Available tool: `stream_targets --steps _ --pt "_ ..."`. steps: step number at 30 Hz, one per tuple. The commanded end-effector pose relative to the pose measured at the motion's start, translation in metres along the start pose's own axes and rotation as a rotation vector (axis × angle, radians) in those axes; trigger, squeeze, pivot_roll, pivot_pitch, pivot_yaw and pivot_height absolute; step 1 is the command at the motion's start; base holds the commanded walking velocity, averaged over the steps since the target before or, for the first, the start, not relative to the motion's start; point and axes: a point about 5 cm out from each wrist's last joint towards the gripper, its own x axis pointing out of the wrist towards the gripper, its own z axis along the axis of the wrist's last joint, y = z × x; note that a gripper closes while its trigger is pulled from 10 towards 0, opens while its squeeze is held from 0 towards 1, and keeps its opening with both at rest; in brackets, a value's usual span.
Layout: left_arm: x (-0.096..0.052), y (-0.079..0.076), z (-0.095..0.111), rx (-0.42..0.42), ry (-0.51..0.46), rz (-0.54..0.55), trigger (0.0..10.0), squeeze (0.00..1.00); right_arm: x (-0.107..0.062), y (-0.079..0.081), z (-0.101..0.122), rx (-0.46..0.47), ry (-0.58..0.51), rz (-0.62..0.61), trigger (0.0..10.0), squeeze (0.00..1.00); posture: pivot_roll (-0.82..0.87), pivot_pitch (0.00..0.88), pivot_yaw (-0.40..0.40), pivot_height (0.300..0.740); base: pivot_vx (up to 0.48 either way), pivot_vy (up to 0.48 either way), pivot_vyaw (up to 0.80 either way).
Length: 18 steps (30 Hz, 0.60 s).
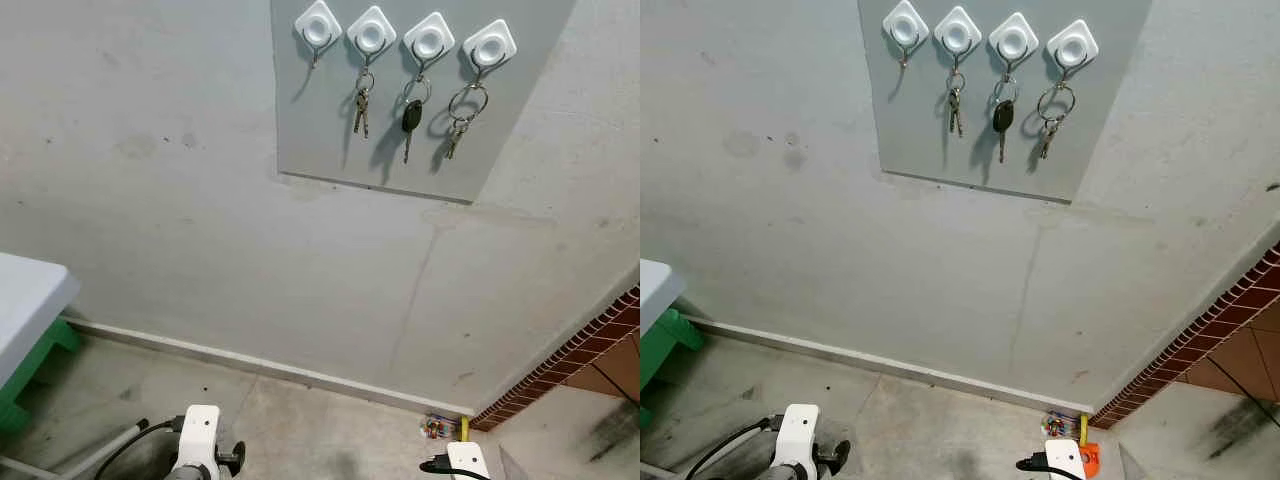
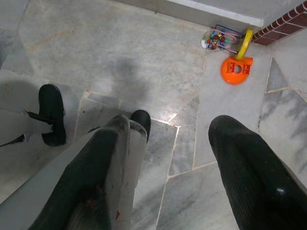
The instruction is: Hang keys on a hook
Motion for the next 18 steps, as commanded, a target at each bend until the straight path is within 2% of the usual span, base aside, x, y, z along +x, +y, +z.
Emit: stream_targets --steps 1,2,5,15,18 --pt "-0.008 0.023 -0.011 0.046 0.011 0.049 10.0 0.00 -0.003 0.009 -0.020 0.029 0.063 -0.010 10.0 0.00 -0.11 0.009 0.066 0.740 0.000 0.000 0.00" --pt "-0.004 0.012 -0.004 0.080 -0.022 0.013 10.0 0.00 -0.004 0.007 -0.021 0.038 0.046 -0.012 10.0 0.00 -0.09 0.062 0.064 0.740 0.000 0.000 0.00" --pt "0.000 -0.005 0.009 0.125 -0.082 -0.026 10.0 0.00 -0.005 0.004 -0.021 0.070 0.014 -0.004 10.0 0.00 -0.08 0.057 0.061 0.740 0.000 0.000 0.00" --pt "0.001 -0.001 0.016 0.152 -0.114 0.011 10.0 0.00 -0.003 0.007 -0.011 0.065 -0.031 -0.005 10.0 0.00 -0.08 0.050 0.067 0.740 0.000 0.000 0.00" --pt "0.001 0.000 0.016 0.142 -0.113 0.011 10.0 0.00 -0.003 0.006 -0.008 0.033 -0.055 -0.018 10.0 0.00 -0.08 0.042 0.065 0.740 0.000 0.000 0.00"
